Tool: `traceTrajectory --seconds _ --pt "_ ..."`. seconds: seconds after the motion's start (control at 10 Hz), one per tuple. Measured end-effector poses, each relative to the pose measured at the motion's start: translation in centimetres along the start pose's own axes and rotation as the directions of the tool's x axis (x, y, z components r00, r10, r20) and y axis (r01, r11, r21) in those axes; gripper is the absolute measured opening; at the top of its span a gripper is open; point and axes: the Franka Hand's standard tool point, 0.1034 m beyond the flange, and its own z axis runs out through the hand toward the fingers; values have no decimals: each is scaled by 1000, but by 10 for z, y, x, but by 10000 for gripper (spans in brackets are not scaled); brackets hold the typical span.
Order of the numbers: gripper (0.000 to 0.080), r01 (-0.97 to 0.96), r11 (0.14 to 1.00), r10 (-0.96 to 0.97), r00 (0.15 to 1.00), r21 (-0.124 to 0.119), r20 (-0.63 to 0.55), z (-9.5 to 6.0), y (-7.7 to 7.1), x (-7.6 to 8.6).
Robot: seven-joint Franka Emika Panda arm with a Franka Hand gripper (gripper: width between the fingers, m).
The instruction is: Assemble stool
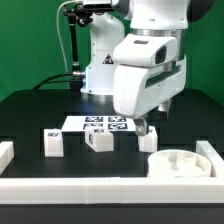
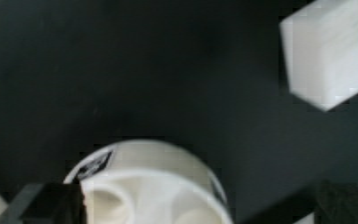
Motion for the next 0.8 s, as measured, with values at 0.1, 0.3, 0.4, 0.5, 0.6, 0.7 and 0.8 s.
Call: traceTrajectory --seconds 0.1,0.3,0.4,0.5,0.6,0.7,0.8 --pt "649 -2 1000 2 1000 1 0 1 0 1" --pt "649 -16 1000 16 1000 1 0 1 0 1" --pt "649 -22 1000 22 1000 2 0 1 0 1" --pt "649 -125 992 125 992 3 -3 1 1 1" --pt "649 -283 959 283 959 4 -2 1 3 -4" --pt "649 -396 918 396 918 5 3 3 2 -7" --pt "649 -458 889 458 889 9 -9 8 0 -10"
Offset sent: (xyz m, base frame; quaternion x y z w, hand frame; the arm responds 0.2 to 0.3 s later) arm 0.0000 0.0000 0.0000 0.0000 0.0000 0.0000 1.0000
